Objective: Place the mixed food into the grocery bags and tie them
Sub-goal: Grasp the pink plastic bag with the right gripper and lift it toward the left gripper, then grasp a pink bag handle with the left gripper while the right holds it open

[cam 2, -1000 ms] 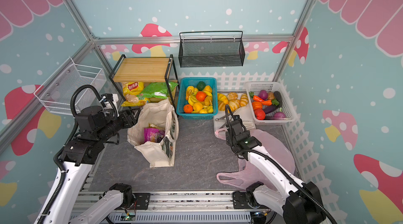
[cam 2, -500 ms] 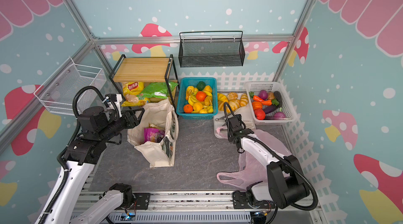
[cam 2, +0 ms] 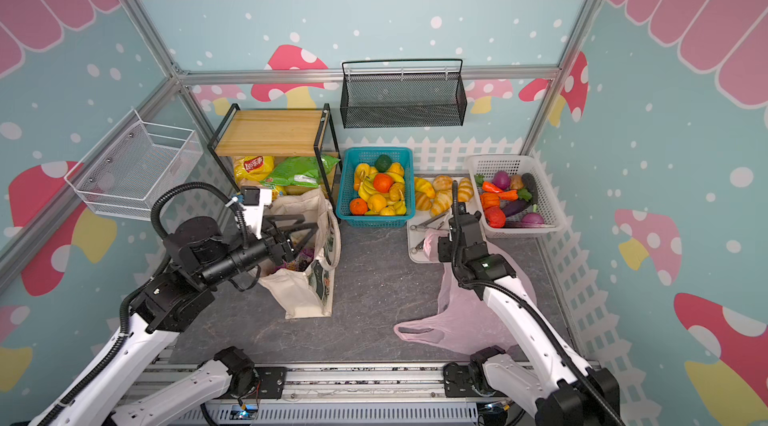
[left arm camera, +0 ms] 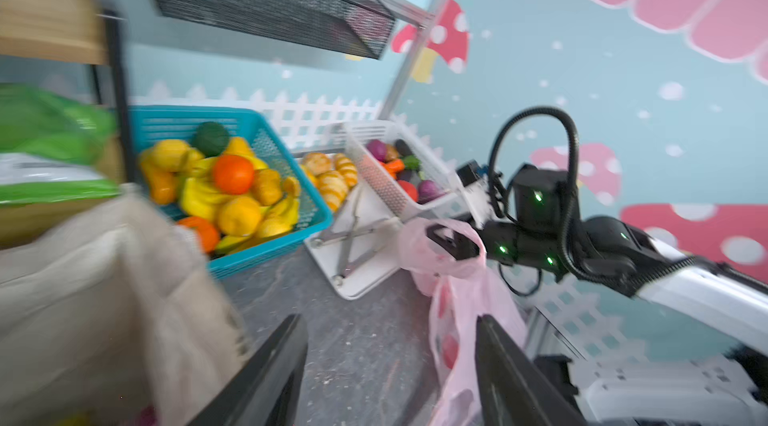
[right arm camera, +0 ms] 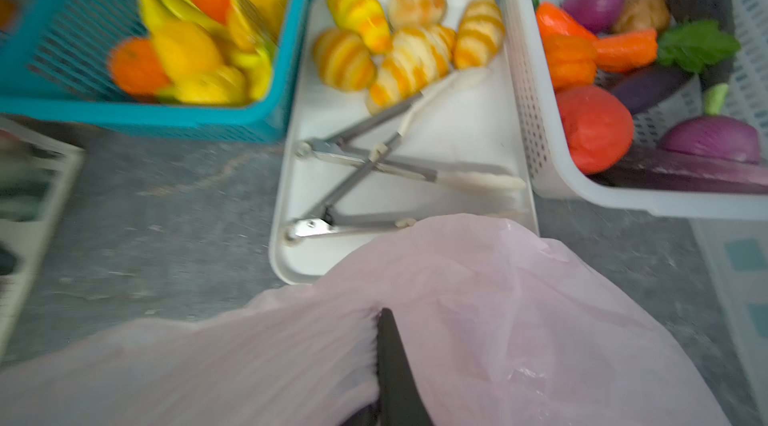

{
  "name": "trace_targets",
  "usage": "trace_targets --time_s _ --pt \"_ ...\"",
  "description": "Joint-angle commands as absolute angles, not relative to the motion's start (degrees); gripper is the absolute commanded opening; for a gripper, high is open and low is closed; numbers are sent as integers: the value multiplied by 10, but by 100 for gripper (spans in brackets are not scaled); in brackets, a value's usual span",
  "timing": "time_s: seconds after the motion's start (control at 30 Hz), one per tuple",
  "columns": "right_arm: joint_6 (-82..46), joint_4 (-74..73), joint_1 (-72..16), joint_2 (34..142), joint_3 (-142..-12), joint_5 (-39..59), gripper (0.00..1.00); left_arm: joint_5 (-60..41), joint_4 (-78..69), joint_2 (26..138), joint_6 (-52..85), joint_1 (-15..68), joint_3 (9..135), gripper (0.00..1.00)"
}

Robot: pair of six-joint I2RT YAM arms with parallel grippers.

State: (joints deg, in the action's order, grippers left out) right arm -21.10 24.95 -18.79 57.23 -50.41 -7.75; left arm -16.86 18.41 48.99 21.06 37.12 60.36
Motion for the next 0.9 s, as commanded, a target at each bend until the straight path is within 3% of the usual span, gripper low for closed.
trace_targets --time_s 0.0,0.2,0.57,0.73,0.87 --pt "-263 215 -186 560 -523 44 0 -134 96 536 209 455 572 66" --pt "-322 142 -185 545 -512 90 0 -89 -7 637 205 563 534 70" --pt "-368 82 -183 527 -496 108 0 -31 -84 818 170 602 551 71" --pt "-373 72 -182 526 -490 123 0 6 -89 886 144 601 580 66" --pt "-374 69 -182 524 -489 127 0 13 -119 938 159 595 594 57"
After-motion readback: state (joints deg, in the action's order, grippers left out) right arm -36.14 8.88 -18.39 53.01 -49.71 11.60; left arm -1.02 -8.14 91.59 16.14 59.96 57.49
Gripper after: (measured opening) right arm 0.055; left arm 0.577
